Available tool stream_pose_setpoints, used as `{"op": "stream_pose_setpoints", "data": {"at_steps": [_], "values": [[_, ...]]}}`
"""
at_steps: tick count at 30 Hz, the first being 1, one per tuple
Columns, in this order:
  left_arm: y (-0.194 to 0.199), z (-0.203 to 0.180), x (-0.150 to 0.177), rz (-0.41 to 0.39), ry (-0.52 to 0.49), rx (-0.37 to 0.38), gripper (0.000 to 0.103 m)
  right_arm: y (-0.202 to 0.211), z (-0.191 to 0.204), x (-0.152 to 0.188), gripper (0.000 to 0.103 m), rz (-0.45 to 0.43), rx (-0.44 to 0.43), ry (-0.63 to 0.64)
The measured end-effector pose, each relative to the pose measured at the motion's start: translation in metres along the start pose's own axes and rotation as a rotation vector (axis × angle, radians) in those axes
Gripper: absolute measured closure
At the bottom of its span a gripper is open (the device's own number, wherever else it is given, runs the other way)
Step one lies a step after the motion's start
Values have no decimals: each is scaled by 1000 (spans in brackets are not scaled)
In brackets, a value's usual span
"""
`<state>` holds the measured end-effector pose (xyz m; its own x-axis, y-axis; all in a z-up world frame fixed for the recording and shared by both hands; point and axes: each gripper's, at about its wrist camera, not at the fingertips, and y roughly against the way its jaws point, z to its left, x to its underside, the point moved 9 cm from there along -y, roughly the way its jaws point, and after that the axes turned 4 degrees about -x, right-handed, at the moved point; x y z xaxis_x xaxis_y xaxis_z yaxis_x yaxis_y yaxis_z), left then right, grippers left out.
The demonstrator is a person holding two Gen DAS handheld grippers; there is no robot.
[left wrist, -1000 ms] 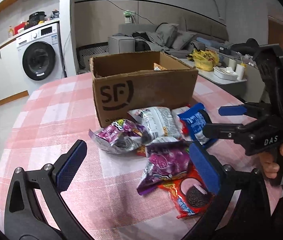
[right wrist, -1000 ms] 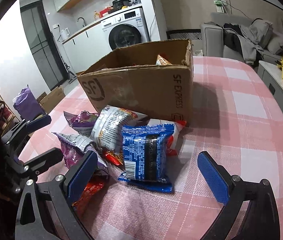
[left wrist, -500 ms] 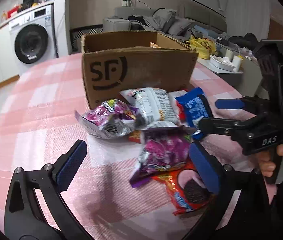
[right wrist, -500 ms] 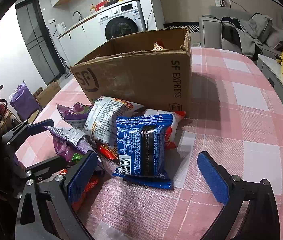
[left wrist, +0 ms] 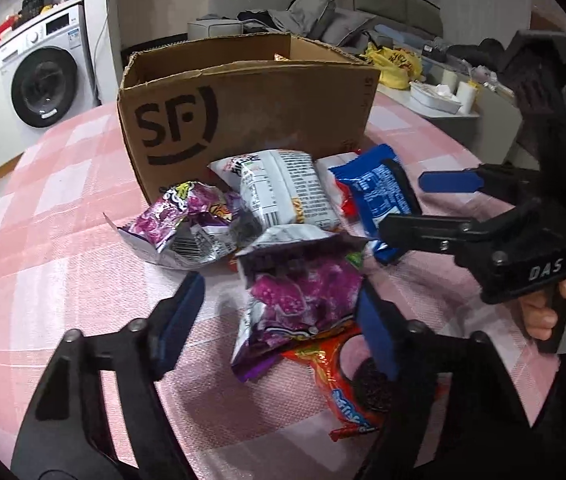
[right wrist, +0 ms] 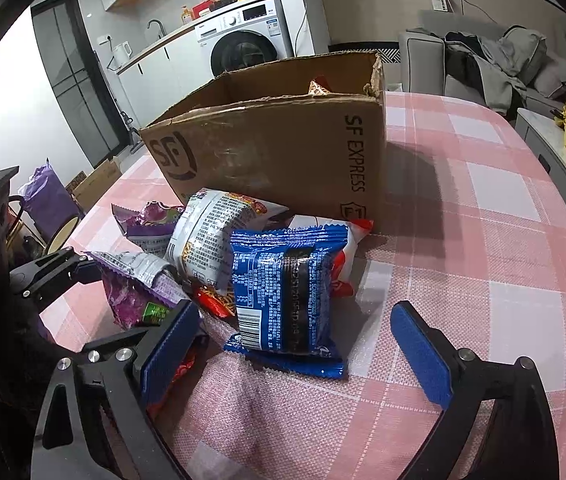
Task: Organize snacks
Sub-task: 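Grasp the purple candy bag with the left tool while the right tool grasps the blue biscuit pack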
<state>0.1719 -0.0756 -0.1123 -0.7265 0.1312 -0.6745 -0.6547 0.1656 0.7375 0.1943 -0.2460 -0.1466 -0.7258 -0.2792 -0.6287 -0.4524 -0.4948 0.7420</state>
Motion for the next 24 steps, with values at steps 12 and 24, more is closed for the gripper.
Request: {"op": "stream_pose_setpoints", "data": {"at_steps": [12, 24], "values": [[6, 0, 0, -24, 31, 84, 62, 0, 0, 1, 5, 6, -1, 1], [27, 16, -10, -91, 80, 84, 62, -6, 1, 5, 15, 28, -8, -2]]}}
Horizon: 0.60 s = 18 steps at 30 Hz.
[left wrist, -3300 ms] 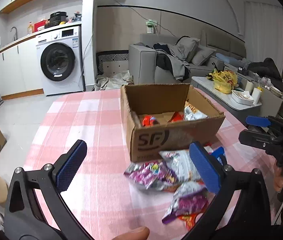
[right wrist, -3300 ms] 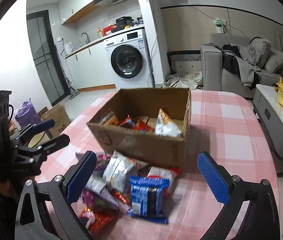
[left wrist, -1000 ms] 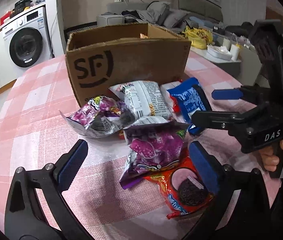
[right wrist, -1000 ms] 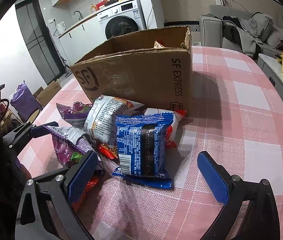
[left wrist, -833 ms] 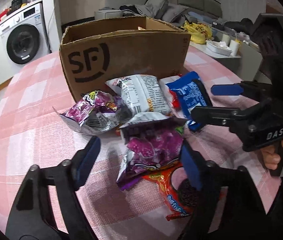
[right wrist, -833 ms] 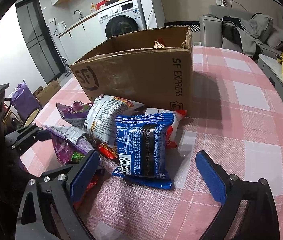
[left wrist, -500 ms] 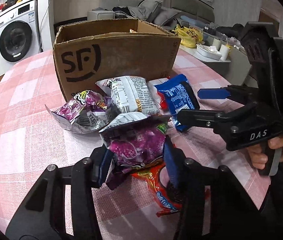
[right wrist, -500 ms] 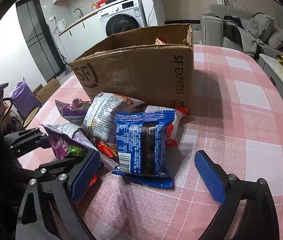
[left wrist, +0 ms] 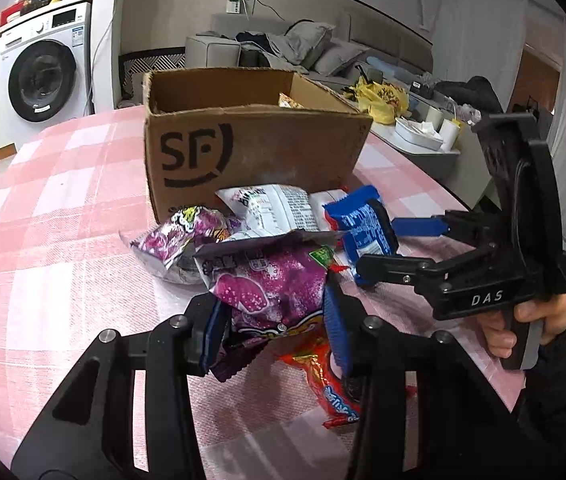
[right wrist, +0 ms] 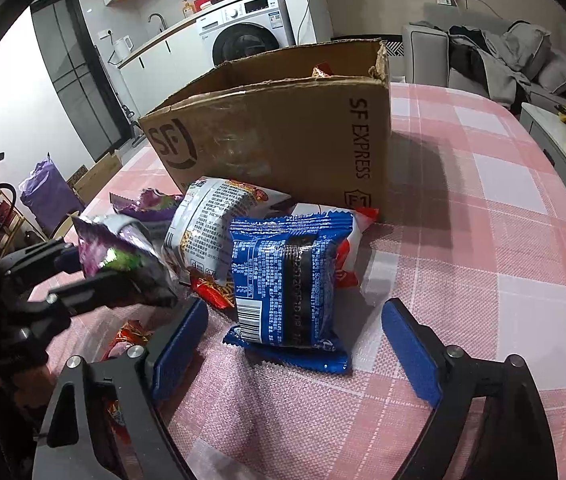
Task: Organize snacks
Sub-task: 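Grasp the purple candy bag with the left tool while the right tool grasps the blue biscuit pack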
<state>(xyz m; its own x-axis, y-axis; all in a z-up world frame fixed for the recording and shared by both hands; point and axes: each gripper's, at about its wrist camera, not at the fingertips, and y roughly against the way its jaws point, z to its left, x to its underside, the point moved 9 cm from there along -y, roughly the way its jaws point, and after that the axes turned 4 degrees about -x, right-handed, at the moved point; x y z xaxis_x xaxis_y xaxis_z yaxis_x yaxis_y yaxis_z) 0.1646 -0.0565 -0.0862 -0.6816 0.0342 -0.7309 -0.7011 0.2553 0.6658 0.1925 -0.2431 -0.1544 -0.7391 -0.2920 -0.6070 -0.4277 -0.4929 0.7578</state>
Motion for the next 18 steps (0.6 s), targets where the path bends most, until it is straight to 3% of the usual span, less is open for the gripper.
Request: {"op": "stream_pose_setpoints", "data": {"at_steps": [6, 9, 11, 13, 18], "values": [[11, 6, 0, -13, 14, -5, 63, -3, 1, -1, 23, -8, -3, -10], [14, 6, 0, -16, 15, -5, 63, -7, 2, -1, 32, -3, -9, -18], [17, 6, -1, -20, 12, -4, 63, -8, 2, 0, 49, 0, -20, -22], [18, 6, -2, -23, 14, -5, 63, -7, 1, -1, 56, -4, -31, -30], [23, 8, -4, -34, 22, -11, 63, 0, 2, -4, 58, -29, -34, -20]]}}
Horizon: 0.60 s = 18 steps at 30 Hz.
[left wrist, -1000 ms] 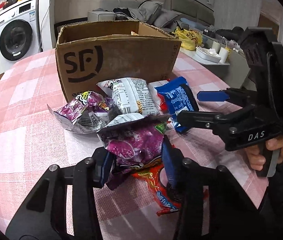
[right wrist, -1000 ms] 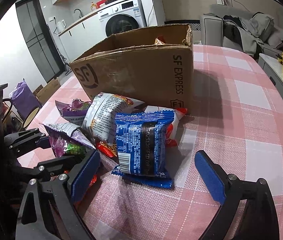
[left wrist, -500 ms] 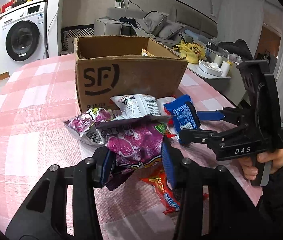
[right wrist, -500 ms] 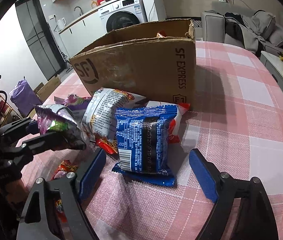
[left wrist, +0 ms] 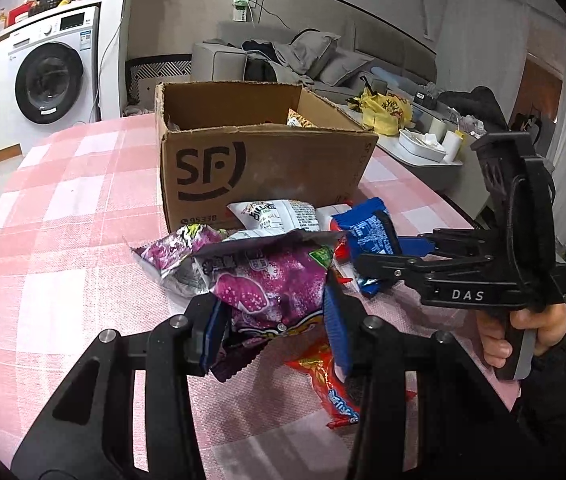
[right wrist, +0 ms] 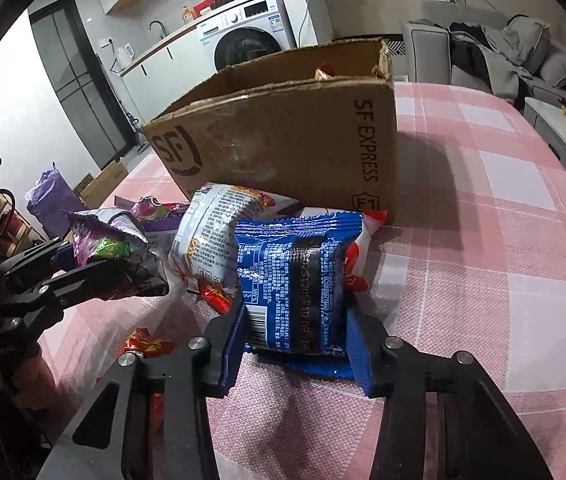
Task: Organize snacks
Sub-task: 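Grasp the purple candy bag with the left tool while the right tool grasps the blue biscuit pack, then carry both held snacks over the cardboard box and open both tools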
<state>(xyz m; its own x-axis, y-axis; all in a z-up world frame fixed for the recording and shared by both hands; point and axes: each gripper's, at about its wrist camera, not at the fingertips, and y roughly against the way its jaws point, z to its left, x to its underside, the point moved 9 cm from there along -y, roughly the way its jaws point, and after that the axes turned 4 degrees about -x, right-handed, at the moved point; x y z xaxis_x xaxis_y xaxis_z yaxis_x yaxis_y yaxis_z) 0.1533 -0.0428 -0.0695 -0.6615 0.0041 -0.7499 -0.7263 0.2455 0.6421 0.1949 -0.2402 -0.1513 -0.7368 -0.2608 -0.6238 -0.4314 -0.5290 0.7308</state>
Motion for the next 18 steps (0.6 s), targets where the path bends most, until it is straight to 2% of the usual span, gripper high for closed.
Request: {"op": "stream_pose_setpoints", "data": {"at_steps": [18], "values": [[35, 3, -16, -74, 12, -36, 62, 49, 14, -19, 58, -102, -25, 18]]}}
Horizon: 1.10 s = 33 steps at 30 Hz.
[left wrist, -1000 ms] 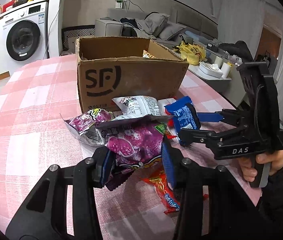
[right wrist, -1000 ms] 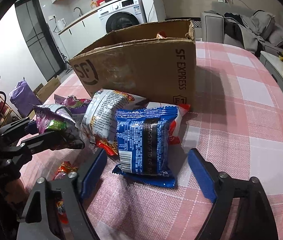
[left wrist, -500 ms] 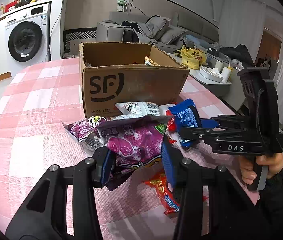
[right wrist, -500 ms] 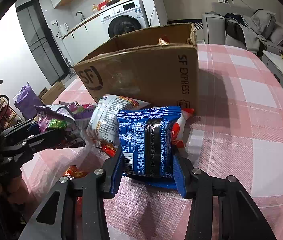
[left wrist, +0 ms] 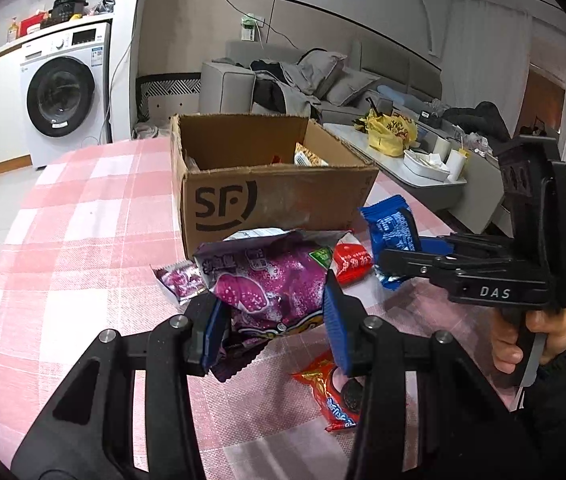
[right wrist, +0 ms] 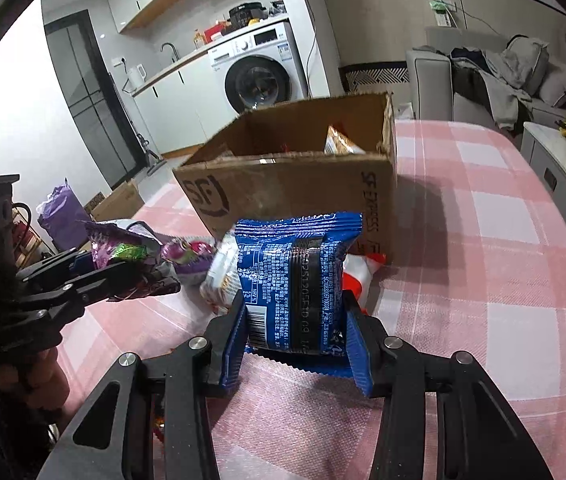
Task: Organize snacks
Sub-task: 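Carry both held snacks over the cardboard box and open both tools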
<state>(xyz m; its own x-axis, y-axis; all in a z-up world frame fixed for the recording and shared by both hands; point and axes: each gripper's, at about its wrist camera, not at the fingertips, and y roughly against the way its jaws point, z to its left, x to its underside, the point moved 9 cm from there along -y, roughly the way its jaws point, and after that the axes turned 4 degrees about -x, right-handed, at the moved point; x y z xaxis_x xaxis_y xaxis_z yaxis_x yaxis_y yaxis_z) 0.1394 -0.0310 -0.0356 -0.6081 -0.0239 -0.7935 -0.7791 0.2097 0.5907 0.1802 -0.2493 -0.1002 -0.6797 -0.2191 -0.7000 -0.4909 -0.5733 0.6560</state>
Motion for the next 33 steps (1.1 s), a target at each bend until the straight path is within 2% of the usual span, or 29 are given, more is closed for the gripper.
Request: {"op": "stream_pose_setpoints", "data": {"at_steps": [8, 22, 33], "values": [[18, -1, -14, -33, 3, -26, 62, 20, 7, -14, 58, -43, -9, 14], [41, 6, -64, -111, -6, -93, 62, 44, 18, -55, 58, -116, -14, 32], [27, 12, -101, -130, 2, -129, 62, 41, 15, -88, 58, -139, -16, 34]]}}
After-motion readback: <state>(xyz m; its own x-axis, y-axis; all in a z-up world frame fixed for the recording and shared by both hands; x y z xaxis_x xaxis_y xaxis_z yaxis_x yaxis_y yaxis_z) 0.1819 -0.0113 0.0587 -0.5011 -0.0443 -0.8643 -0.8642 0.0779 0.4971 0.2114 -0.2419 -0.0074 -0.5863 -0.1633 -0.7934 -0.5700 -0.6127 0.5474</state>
